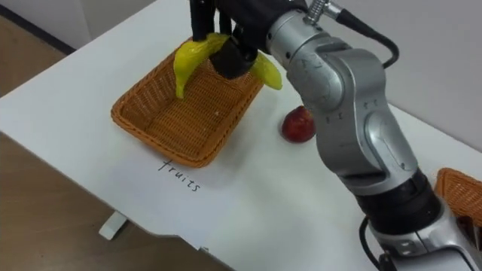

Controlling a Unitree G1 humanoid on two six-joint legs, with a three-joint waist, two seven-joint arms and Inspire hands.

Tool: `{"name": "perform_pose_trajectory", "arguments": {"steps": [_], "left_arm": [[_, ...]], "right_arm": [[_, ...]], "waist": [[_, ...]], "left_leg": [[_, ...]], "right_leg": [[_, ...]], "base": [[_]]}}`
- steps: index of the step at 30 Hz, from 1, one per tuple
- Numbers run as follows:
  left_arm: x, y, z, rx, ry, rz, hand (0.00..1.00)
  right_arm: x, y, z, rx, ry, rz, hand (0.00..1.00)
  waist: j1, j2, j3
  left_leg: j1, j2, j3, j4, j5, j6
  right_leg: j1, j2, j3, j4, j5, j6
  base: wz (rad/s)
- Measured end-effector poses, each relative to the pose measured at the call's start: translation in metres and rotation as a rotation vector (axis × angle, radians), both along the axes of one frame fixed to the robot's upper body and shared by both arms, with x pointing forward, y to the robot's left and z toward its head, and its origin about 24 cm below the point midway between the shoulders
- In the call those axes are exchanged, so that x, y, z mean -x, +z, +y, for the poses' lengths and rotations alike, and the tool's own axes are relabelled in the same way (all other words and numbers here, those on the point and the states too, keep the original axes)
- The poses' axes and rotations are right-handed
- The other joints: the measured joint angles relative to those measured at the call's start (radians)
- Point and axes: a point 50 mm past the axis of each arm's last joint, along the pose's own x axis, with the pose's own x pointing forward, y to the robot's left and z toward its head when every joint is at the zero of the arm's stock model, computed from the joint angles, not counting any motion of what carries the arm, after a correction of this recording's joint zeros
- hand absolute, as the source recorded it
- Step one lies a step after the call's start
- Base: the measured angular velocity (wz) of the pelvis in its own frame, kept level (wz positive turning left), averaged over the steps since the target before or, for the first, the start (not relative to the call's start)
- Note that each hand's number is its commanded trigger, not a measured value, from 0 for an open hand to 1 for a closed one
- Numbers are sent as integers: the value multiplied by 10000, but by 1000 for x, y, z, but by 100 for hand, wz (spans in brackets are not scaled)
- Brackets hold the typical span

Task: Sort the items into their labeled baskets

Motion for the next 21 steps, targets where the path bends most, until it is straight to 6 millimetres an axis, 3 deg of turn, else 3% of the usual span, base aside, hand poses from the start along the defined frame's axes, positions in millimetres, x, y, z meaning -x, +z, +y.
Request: {"name": "perform_pose_trajectory", "arguments": {"steps": [2,5,14,15,18,19,21], "left_arm": [[3,0,2,34,59,85,0],[2,1,5,-35,-164,114,0],[4,4,14,-208,-566,277,0],[5,4,15,-244,-561,338,0],[8,4,18,-301,-516,568,0],[8,4,18,-316,-568,617,0],[12,3,18,-321,-605,813,0]], "right_arm": [[-3,-7,5,180,125,199,100],[-5,-19,13,640,253,535,100],[-9,-46,28,1428,526,1483,100],[-11,-51,28,1516,486,1639,96],[-14,-60,29,1758,352,1935,55],[-15,-61,29,1768,325,1972,19],[-15,-62,29,1772,288,2002,0]], "waist": [[75,-23,103],[229,-205,180],[722,-407,114],[768,-416,107],[811,-430,100],[825,-428,101],[826,-422,106]], "left_leg": [[118,-9,-94,-5,0,0],[12,0,-115,0,-1,-1],[-56,-3,-170,-6,-7,-10],[-51,-11,-195,1,-7,-9],[-43,-15,-208,10,-6,-9],[-44,-17,-208,10,-6,-9],[-46,-16,-209,10,-6,-9]], "right_leg": [[144,-2,-5,-1,-26,39],[99,10,-45,-31,-67,72],[128,53,-80,-127,-60,60],[128,50,-81,-127,-59,60],[124,47,-66,-131,-59,60],[124,45,-63,-132,-59,60],[124,46,-54,-138,-60,60]], "base": [[9],[5],[0],[4],[2],[0],[0]]}}
